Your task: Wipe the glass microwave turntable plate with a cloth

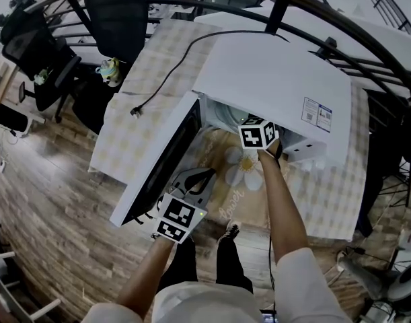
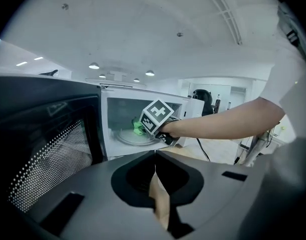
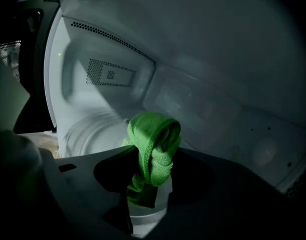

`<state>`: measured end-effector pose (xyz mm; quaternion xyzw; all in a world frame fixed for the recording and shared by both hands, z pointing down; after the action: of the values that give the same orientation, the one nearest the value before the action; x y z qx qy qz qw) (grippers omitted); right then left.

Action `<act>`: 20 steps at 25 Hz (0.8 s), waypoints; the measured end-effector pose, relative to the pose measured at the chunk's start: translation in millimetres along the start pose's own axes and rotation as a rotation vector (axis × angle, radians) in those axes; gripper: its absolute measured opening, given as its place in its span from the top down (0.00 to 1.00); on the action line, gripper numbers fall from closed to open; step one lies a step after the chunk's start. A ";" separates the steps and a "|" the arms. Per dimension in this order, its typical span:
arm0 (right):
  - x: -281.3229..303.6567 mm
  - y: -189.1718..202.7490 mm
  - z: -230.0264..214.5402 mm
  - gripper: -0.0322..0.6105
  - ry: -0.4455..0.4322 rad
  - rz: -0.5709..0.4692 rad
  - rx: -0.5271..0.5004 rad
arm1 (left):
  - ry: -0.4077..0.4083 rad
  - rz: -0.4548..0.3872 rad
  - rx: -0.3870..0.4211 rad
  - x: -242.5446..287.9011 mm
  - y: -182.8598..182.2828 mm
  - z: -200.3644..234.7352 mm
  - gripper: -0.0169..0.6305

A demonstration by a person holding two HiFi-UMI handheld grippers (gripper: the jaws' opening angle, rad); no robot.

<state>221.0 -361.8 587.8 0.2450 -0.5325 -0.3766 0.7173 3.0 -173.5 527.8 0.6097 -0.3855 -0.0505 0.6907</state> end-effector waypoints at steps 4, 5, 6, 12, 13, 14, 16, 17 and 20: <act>-13.2 6.0 -9.8 0.65 0.025 0.041 0.056 | 0.009 -0.008 0.014 -8.1 -0.7 -1.1 0.95; -17.1 8.5 -10.8 0.65 0.026 0.054 0.072 | 0.014 -0.011 0.018 -10.1 -0.7 -2.2 0.95; -21.3 11.0 -10.3 0.65 0.020 0.066 0.081 | 0.017 -0.015 0.020 -12.7 -0.8 -3.4 0.94; -51.2 24.1 8.6 0.66 -0.135 0.121 0.069 | 0.064 -0.047 0.048 -30.5 -6.4 -11.3 0.94; -56.9 26.5 11.6 0.66 -0.172 0.128 0.065 | 0.073 -0.055 0.055 -33.3 -8.4 -12.1 0.94; -64.2 28.0 15.4 0.66 -0.211 0.133 0.059 | 0.079 -0.062 0.061 -36.5 -10.7 -12.6 0.94; -83.7 30.7 22.5 0.66 -0.279 0.132 0.049 | 0.086 -0.069 0.074 -44.0 -15.6 -12.6 0.95; -95.6 32.8 23.4 0.66 -0.296 0.126 0.044 | 0.088 -0.071 0.082 -47.5 -19.0 -12.8 0.94; -139.1 39.6 12.9 0.66 -0.309 0.110 0.034 | 0.074 -0.095 0.102 -57.9 -36.0 -16.3 0.95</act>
<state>199.0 -226.2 541.1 0.1669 -0.6554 -0.3607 0.6422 -13.3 -138.2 469.5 0.6630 -0.3326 -0.0411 0.6694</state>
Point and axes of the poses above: the fingertips, and each gripper's own axes: x forward along the fingers, z to its left, y out of its underside, the point moved 10 cm from there along -x, backward along the fingers, and after that the axes turned 10 degrees about x, right-handed, at the moved point
